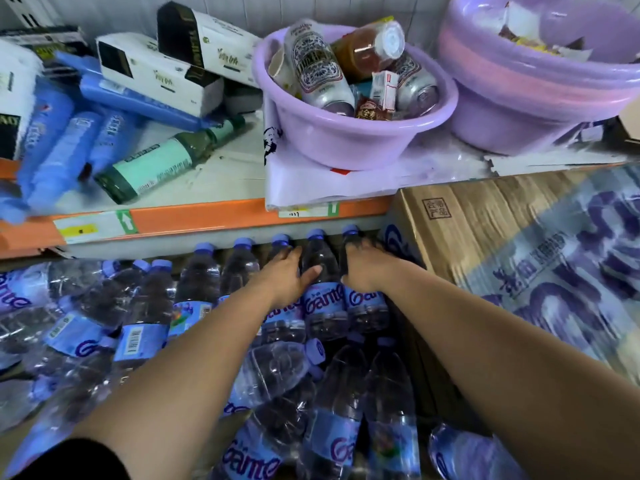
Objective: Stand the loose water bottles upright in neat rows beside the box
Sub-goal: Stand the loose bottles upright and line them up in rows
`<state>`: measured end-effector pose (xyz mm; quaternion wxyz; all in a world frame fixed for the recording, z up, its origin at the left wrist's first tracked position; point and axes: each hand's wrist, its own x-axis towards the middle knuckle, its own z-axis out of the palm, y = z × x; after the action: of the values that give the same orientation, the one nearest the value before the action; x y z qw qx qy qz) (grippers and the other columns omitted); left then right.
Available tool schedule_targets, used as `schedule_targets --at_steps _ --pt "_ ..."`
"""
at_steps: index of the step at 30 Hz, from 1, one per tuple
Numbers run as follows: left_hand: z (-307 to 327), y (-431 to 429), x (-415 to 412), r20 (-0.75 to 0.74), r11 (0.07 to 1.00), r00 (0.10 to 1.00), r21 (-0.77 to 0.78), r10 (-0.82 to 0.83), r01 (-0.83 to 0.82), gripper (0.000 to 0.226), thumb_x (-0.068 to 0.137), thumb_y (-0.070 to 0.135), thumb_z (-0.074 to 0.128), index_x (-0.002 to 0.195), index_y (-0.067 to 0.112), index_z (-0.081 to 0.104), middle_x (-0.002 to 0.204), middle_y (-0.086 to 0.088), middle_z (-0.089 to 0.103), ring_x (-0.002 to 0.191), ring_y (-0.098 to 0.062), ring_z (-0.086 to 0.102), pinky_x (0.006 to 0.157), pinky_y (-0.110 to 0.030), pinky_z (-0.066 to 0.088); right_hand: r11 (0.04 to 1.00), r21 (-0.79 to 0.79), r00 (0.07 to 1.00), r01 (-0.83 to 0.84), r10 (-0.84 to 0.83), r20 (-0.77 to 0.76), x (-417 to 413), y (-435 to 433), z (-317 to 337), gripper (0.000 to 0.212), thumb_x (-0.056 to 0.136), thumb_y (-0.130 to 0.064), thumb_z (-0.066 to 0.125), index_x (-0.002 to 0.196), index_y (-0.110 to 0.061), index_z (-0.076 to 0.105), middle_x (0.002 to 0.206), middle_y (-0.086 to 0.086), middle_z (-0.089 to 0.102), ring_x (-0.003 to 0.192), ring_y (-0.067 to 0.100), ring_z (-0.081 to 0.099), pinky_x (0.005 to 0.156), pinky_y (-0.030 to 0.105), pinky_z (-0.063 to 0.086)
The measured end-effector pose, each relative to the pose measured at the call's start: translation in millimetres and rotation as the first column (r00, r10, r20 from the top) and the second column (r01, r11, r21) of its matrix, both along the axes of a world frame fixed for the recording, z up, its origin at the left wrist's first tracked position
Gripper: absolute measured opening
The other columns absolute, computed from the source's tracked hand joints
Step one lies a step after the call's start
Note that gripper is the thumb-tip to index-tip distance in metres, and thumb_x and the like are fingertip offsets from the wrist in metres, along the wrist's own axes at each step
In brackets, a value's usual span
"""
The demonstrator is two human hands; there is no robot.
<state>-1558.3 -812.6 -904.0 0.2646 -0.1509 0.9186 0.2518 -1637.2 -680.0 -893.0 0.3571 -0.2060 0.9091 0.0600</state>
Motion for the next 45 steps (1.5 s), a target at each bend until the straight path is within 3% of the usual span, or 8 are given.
schedule_targets --at_steps 4,7,10,18,27,31,37,45 --pt "-12 7 -10 -0.034 0.988 0.998 -0.145 -0.049 0.044 0.064 0.097 0.050 0.030 0.146 0.009 0.025 0.153 -0.017 0.029 0.145 -0.029 0.018 0.120 -0.041 0.014 0.999 -0.029 0.994 0.032 -0.035 -0.100 -9 -7 -11 0.044 0.090 -0.015 0.051 0.132 -0.008 0.044 0.133 0.019 0.051 0.119 0.036 0.052 0.088 0.035 0.046" --pt "-22 9 -22 -0.066 0.992 0.998 -0.124 0.024 -0.032 0.058 0.098 0.047 0.026 0.135 0.005 0.040 0.139 -0.021 0.048 0.138 -0.035 0.030 0.115 -0.045 0.023 1.000 0.014 0.985 0.016 -0.014 -0.171 -14 -12 -22 0.057 0.091 -0.018 0.052 0.143 -0.009 0.031 0.142 0.019 0.042 0.133 0.037 0.036 0.103 0.042 0.039" --pt "-33 13 -29 -0.052 0.984 0.997 -0.167 0.057 -0.065 0.054 0.098 0.045 0.026 0.135 0.008 0.041 0.140 -0.019 0.048 0.143 -0.033 0.019 0.118 -0.049 0.013 0.998 0.062 0.979 0.003 0.010 -0.206 -21 -18 -33 0.067 0.092 -0.021 0.051 0.149 -0.009 0.016 0.147 0.022 0.036 0.138 0.037 0.024 0.108 0.042 0.032" --pt "-51 28 -51 -0.026 0.929 0.991 -0.345 0.132 -0.132 0.065 0.093 0.058 0.017 0.127 0.012 0.050 0.131 -0.015 0.057 0.141 -0.030 0.022 0.117 -0.056 0.005 0.998 -0.065 0.940 0.028 -0.048 -0.338 -37 -28 -50 0.056 0.096 -0.034 0.049 0.141 -0.010 0.025 0.126 0.016 0.059 0.115 0.030 0.058 0.074 0.031 0.035" --pt "-44 15 -53 -0.099 0.952 0.968 -0.180 0.231 -0.246 0.053 0.087 0.059 0.039 0.106 0.017 0.064 0.123 -0.013 0.062 0.127 -0.030 0.045 0.112 -0.043 0.026 0.939 -0.272 0.912 0.210 -0.288 -0.290 -25 -23 -29 0.069 0.088 -0.033 0.062 0.141 -0.003 0.029 0.131 0.014 0.056 0.120 0.029 0.057 0.086 0.035 0.049" --pt "-26 15 -38 -0.134 0.945 0.938 -0.014 0.321 -0.326 0.045 0.078 0.059 0.043 0.088 0.020 0.063 0.109 -0.017 0.067 0.114 -0.034 0.054 0.098 -0.037 0.042 0.910 -0.340 0.909 0.238 -0.332 -0.251 -14 -18 -19 0.073 0.082 -0.036 0.067 0.138 -0.007 0.031 0.140 0.014 0.045 0.127 0.030 0.048 0.091 0.037 0.046" --pt "7 17 -16 -0.118 0.900 0.908 0.235 0.402 -0.368 0.044 0.072 0.035 0.065 0.108 0.012 0.061 0.108 -0.011 0.067 0.098 -0.027 0.063 0.077 -0.034 0.048 0.884 -0.436 0.912 0.166 -0.306 -0.274 14 -4 7 0.065 0.083 -0.031 0.064 0.133 -0.005 0.033 0.139 0.015 0.042 0.128 0.033 0.042 0.093 0.039 0.044" --pt "56 19 8 -0.220 0.989 0.964 0.044 0.148 -0.142 0.044 0.065 0.041 0.082 0.092 0.016 0.058 0.093 -0.003 0.057 0.084 -0.020 0.051 0.067 -0.026 0.034 0.857 -0.511 0.913 0.058 -0.253 -0.321 30 26 53 0.049 0.086 -0.031 0.060 0.124 -0.004 0.042 0.128 0.013 0.055 0.127 0.032 0.041 0.093 0.036 0.042"
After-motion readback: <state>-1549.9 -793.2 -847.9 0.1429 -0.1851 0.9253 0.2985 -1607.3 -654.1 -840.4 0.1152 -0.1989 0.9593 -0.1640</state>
